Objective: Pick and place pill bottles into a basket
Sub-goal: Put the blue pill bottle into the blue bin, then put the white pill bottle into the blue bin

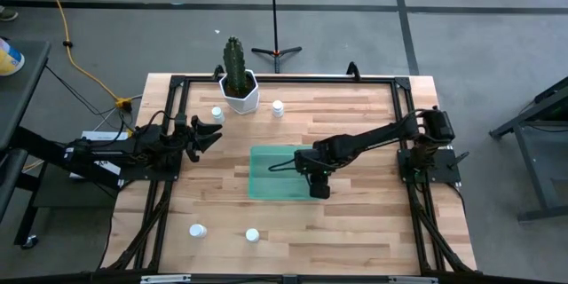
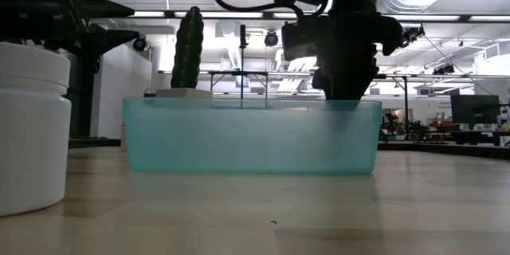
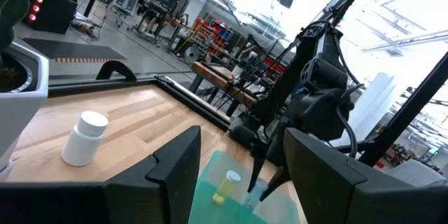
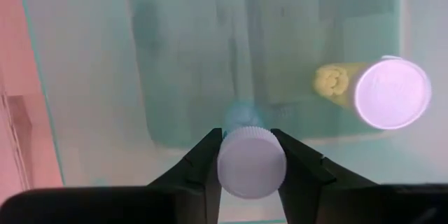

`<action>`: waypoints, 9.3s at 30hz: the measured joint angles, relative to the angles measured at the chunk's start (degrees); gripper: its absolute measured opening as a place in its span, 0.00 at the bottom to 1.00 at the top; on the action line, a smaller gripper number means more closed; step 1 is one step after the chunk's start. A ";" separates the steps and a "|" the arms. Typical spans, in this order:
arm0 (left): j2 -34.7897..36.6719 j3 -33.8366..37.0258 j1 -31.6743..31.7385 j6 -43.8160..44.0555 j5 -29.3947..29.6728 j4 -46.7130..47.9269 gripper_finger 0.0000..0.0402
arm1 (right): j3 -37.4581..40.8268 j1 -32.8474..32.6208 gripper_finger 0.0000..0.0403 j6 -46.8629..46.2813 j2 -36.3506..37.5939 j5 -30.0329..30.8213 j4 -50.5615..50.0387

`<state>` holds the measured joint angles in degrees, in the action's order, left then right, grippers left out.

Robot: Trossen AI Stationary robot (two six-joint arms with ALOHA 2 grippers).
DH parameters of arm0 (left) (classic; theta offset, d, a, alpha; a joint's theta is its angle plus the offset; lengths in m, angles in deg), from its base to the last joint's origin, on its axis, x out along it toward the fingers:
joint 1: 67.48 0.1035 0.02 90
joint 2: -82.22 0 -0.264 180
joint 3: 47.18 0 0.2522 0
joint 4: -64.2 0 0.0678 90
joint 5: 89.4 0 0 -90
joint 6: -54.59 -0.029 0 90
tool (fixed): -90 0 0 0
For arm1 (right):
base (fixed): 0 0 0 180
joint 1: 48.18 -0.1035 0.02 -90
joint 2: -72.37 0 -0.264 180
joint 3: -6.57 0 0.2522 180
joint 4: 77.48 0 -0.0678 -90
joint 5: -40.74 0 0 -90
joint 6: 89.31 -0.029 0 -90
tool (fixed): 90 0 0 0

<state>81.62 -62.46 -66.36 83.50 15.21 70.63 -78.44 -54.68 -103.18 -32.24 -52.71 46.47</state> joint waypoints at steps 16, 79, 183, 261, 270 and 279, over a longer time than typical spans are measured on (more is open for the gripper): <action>0.00 0.00 -0.01 0.04 0.18 0.00 0.60 | -0.01 0.00 0.40 -0.08 -0.17 -0.50 0.12; -0.02 0.00 0.00 -0.19 4.40 0.28 0.60 | 70.62 17.42 0.21 0.55 73.26 -2.51 75.50; -88.71 -61.42 -45.07 7.01 -29.20 64.15 0.88 | 70.26 17.40 0.02 -1.11 98.26 12.56 54.39; -90.42 -53.28 -46.82 4.19 -29.74 54.78 0.57 | 70.26 17.42 0.00 -1.11 98.26 12.54 53.93; -90.29 -60.46 -40.59 -1.14 -27.53 70.10 0.55 | 70.26 17.40 0.00 -1.11 98.26 12.54 53.91; -90.25 -69.13 -28.51 -17.31 -23.59 82.96 0.54 | 70.26 17.42 0.00 -1.14 98.26 12.54 53.93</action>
<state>-8.62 -131.59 -94.86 66.19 -8.39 153.59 -8.18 -37.26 -104.31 66.02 -40.17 100.39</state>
